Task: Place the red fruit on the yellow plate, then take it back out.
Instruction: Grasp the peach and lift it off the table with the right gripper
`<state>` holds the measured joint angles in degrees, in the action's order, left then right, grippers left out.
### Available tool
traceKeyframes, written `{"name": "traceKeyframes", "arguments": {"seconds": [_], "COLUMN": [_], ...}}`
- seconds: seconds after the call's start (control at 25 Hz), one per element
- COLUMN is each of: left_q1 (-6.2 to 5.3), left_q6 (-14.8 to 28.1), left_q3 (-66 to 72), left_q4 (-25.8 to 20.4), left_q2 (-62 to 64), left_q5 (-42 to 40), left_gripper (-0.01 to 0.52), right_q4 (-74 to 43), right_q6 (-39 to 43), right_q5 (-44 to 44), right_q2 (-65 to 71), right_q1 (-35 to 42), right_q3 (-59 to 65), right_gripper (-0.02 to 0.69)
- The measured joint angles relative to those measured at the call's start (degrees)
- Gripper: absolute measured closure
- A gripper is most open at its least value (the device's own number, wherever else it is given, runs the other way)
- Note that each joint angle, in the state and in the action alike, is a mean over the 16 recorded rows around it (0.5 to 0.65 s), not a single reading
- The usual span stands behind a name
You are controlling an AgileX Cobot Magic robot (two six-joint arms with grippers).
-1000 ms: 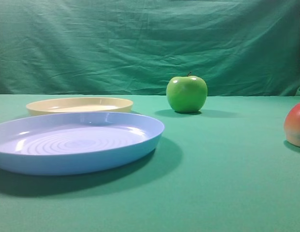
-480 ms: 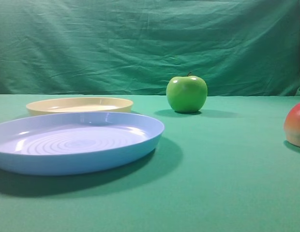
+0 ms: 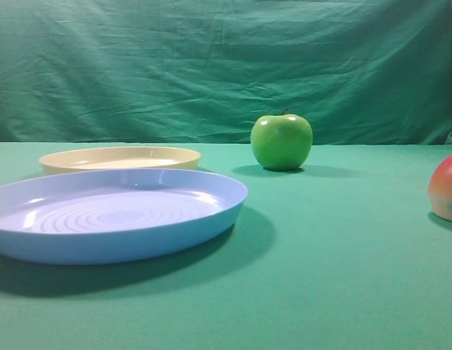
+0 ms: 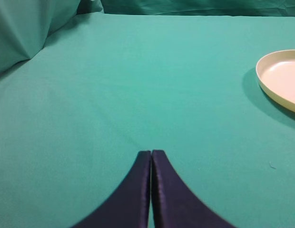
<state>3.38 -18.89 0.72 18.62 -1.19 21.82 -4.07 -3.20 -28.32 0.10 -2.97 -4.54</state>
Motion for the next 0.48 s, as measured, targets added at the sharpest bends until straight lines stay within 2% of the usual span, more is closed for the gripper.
{"name": "traceKeyframes", "arguments": {"seconds": [0.24, 0.48], "left_q1": [0.0, 0.0], "left_q6": [0.04, 0.08], "left_q3": [0.0, 0.0], "left_q4": [0.0, 0.0], "left_q2": [0.0, 0.0], "left_q5": [0.0, 0.0], "left_gripper": [0.514, 0.514], "right_q4": [0.25, 7.49], "right_q6": [-1.22, -4.7], "right_q5": [-1.79, 1.32], "right_q2": [4.08, 10.62], "right_q1": [0.0, 0.0], "right_q3": [-7.86, -14.32], "right_gripper": [0.665, 0.665]}}
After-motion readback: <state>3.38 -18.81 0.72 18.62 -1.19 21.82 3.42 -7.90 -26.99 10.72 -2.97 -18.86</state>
